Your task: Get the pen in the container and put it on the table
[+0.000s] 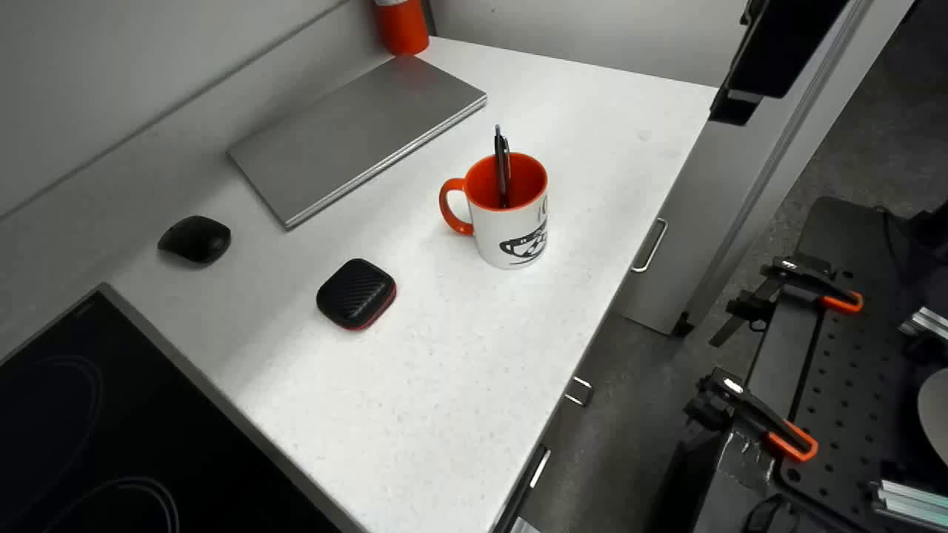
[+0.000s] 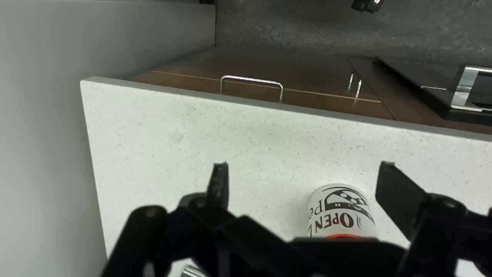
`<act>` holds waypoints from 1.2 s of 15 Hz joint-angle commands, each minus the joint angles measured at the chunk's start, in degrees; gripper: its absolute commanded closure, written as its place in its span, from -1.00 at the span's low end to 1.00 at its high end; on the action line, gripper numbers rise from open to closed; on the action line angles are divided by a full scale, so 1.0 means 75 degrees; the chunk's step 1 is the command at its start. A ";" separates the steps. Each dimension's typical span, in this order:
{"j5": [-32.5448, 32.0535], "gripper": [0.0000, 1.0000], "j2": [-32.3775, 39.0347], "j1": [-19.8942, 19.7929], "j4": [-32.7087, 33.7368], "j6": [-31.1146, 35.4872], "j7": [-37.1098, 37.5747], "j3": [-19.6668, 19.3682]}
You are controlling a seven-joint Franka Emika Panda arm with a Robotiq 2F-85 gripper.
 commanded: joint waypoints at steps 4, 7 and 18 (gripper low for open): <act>-0.0089 -1.00 0.0030 0.0123 0.0018 -0.0031 0.0078 -0.0108; -0.0089 -1.00 0.0030 0.0123 0.0018 -0.0031 0.0078 -0.0108; 0.1507 -1.00 0.3034 0.0462 0.1235 0.2747 -0.0492 -0.1116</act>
